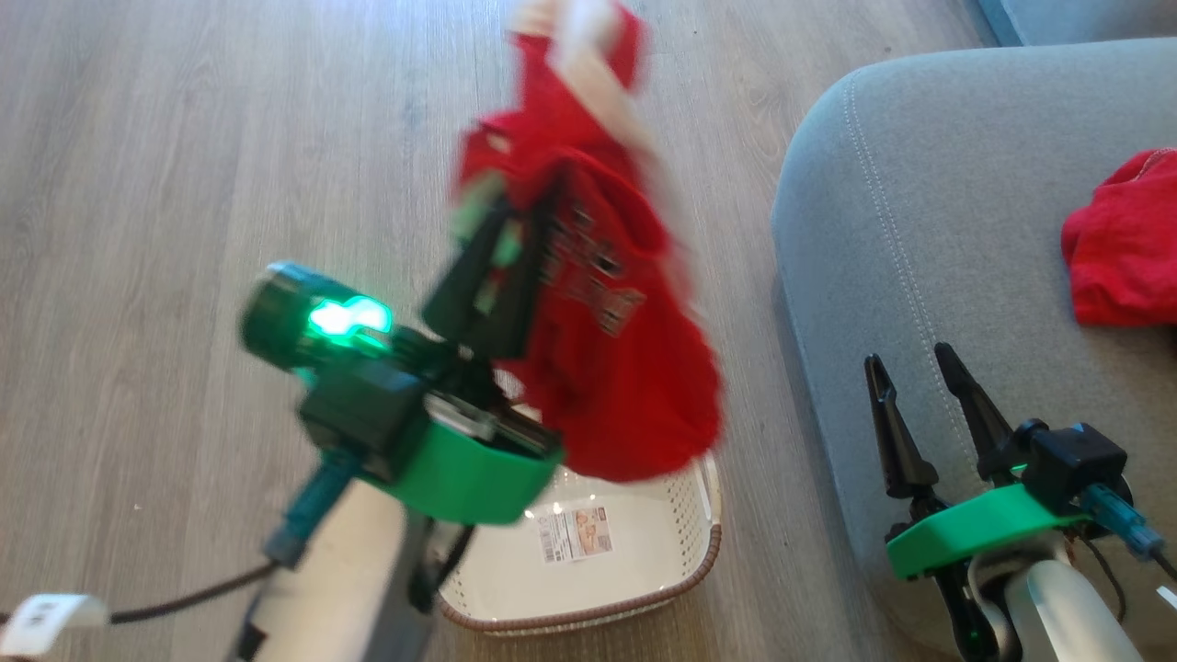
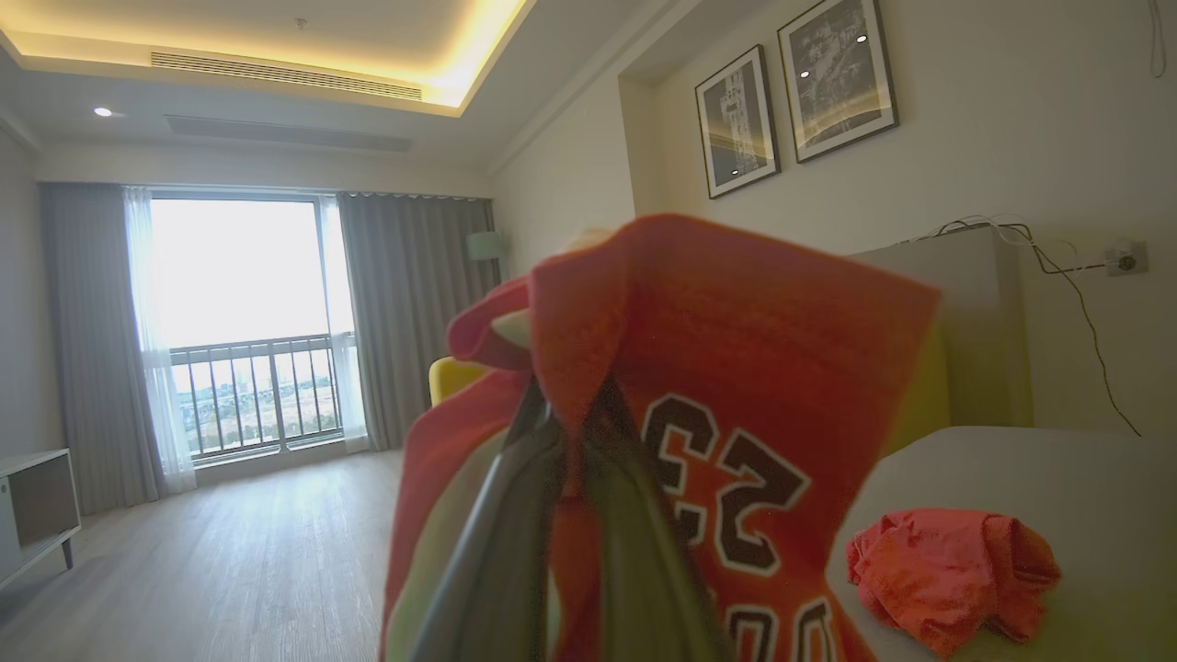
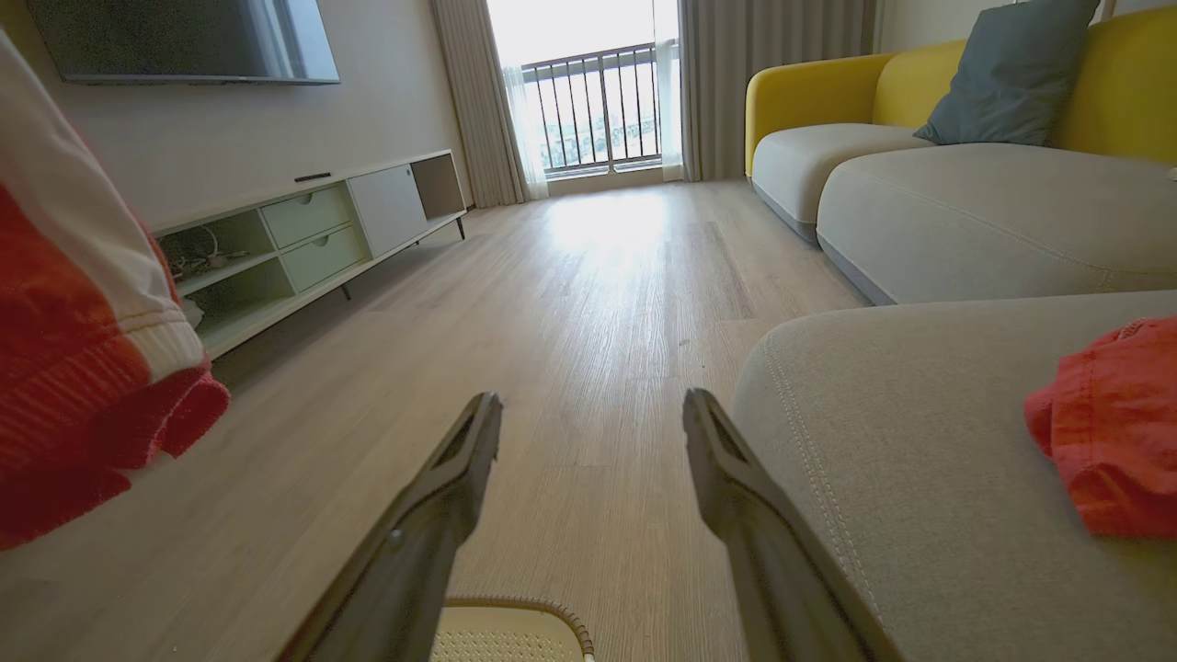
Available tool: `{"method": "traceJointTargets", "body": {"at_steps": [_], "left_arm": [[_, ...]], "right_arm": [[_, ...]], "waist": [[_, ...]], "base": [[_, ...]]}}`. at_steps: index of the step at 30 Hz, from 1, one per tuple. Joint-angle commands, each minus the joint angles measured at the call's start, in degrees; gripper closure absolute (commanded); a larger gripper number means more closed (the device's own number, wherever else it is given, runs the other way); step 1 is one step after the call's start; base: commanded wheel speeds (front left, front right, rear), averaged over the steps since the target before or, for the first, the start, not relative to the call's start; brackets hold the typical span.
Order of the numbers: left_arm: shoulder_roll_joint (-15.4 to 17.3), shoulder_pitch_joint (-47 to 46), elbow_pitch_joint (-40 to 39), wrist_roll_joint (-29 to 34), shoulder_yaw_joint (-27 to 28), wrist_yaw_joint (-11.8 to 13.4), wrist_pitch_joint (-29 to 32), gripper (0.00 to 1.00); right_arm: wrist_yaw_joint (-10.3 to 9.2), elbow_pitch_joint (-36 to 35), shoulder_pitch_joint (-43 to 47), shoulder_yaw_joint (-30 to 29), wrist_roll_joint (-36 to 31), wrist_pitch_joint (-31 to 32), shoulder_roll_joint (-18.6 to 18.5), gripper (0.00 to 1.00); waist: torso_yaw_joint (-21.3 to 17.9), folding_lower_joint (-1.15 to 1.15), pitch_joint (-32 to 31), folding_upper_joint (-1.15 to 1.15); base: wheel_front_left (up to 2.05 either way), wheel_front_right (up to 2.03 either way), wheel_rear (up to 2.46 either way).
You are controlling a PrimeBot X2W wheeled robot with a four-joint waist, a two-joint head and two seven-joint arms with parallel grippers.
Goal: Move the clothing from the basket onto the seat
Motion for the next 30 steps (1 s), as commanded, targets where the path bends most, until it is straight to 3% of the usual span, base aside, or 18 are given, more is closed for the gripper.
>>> {"method": "traceJointTargets", "body": {"at_steps": [1, 10, 30], "left_arm": [[0.2, -1.4, -1.7, -0.5, 0.8, -0.2, -0.2, 1.00], [0.2, -1.9, -0.1, -1.4, -4.6, 0.0, -0.2, 1.00], [0.2, -2.5, 1.3, -0.7, -3.3, 1.3, -0.2, 1.00]], "right_arm": [[0.41, -1.7, -0.2, 1.1, -0.5, -0.1, -0.9, 0.00], [0.41, -1.9, -0.7, 0.7, -0.4, -0.1, -0.9, 0.00], [0.41, -3.0, -1.0, 0.8, -0.4, -0.1, -1.8, 0.00]], "waist": [[0.0, 0.01, 0.1, 0.00], [-0.2, 0.01, 1.2, 0.00], [-1.0, 0.01, 1.8, 0.00]], "base": [[0.00, 0.00, 0.00], [0.00, 0.00, 0.00], [0.00, 0.00, 0.00]]}}
